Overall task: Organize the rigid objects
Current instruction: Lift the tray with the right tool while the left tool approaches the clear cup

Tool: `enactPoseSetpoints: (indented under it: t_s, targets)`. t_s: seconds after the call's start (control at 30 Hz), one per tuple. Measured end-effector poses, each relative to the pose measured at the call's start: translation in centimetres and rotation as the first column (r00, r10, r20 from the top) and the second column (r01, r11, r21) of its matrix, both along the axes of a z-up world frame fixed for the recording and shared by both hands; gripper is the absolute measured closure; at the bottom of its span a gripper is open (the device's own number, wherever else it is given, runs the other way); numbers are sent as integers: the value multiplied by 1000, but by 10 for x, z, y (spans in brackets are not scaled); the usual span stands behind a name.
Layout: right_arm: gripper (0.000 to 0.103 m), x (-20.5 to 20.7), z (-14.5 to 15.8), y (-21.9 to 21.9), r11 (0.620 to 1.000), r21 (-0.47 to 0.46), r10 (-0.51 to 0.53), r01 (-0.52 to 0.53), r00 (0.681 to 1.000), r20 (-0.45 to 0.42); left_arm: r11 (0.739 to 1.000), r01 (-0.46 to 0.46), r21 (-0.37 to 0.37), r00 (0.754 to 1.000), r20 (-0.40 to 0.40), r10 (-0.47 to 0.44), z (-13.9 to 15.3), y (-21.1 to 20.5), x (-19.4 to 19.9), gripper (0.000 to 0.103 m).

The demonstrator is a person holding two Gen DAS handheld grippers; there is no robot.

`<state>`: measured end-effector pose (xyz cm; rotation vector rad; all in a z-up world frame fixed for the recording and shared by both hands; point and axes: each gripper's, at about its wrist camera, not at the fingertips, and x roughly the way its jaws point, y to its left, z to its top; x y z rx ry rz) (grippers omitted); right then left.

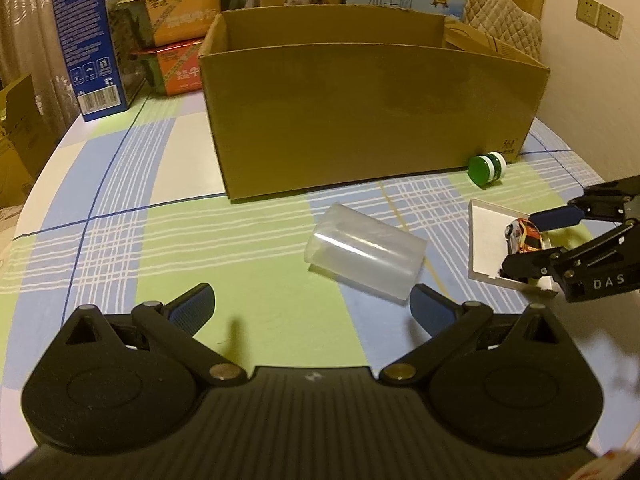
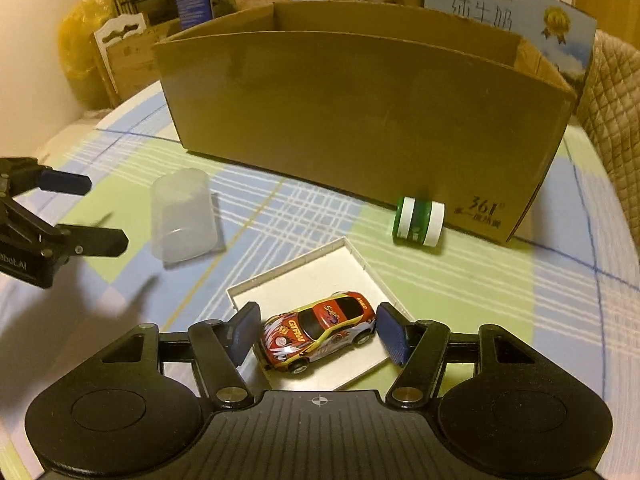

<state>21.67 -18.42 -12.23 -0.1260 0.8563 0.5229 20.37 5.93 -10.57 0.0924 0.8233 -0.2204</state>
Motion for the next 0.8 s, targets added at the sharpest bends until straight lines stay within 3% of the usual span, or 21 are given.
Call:
enactPoseSetpoints:
  t_s: [0.3, 0.5, 0.8]
  targets:
    - [39, -3, -1, -10, 980, -39, 196, -194, 979, 62, 1000, -11, -11, 1000, -4, 11, 0, 2, 0, 1]
    - [39, 1, -9, -21, 972, -21, 235, -234, 969, 78, 1000, 15, 3, 1000, 4, -15, -1, -5, 2, 1]
    - [39, 8, -10, -19, 964, 2, 263, -265, 960, 94, 989, 128, 67, 990, 51, -132, -4, -25, 9, 1]
